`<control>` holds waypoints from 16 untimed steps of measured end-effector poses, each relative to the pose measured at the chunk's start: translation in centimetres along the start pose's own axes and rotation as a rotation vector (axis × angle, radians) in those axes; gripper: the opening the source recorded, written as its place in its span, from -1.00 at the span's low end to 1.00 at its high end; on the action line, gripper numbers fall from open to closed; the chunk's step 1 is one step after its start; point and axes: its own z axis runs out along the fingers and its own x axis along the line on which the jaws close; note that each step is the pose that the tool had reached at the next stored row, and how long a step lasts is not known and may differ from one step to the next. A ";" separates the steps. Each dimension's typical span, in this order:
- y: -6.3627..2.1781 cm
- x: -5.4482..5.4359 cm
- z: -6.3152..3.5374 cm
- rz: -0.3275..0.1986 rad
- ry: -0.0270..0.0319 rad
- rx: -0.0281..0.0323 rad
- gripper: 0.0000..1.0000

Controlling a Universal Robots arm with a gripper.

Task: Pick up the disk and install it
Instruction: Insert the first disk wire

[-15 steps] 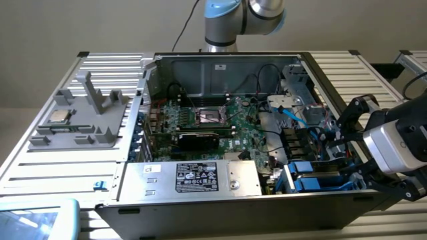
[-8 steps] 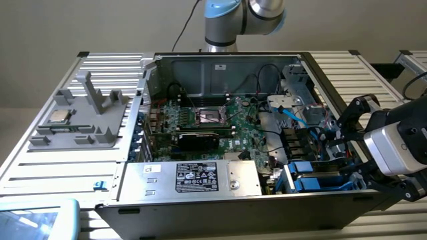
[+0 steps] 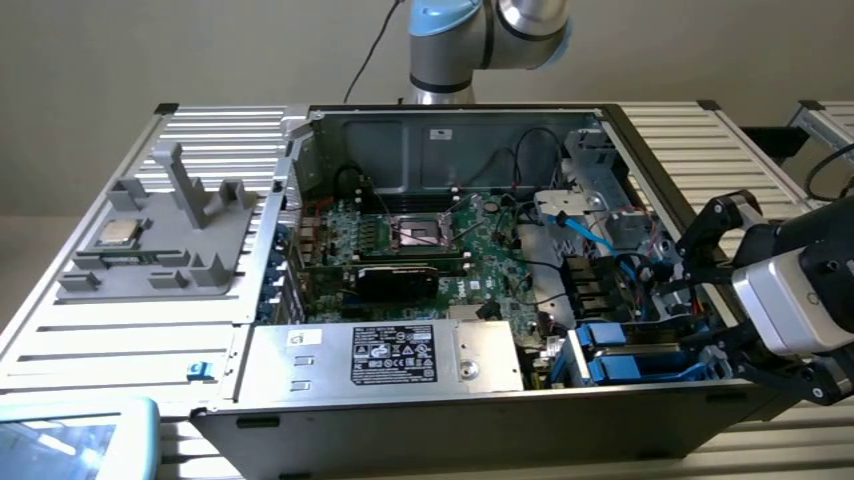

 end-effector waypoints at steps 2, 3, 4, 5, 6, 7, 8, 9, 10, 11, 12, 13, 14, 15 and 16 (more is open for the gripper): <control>-0.10 0.0 0.00 -0.005 -0.0016 -0.0044 0.00; -0.16 0.1 0.01 -0.008 -0.0031 -0.0064 0.00; -0.19 0.1 0.01 -0.012 -0.0052 -0.0079 0.00; -0.22 0.1 0.00 -0.015 -0.0081 -0.0086 0.00; -0.25 0.1 0.01 -0.017 -0.0109 -0.0090 0.00; -0.27 0.1 0.00 -0.019 -0.0131 -0.0092 0.00; -0.30 0.2 -0.02 -0.021 -0.0145 -0.0102 0.00; -0.33 0.2 -0.04 -0.022 -0.0156 -0.0113 0.00; -0.35 0.3 -0.05 -0.023 -0.0167 -0.0130 0.00; -0.39 0.3 -0.05 -0.024 -0.0176 -0.0146 0.00; -0.41 0.3 -0.05 -0.025 -0.0178 -0.0158 0.00; -0.42 0.3 -0.05 -0.026 -0.0182 -0.0166 0.00; -0.46 0.4 -0.04 -0.027 -0.0190 -0.0182 -0.04; -0.50 0.4 -0.03 -0.027 -0.0199 -0.0207 -0.04; -0.54 0.4 -0.02 -0.027 -0.0205 -0.0226 -0.19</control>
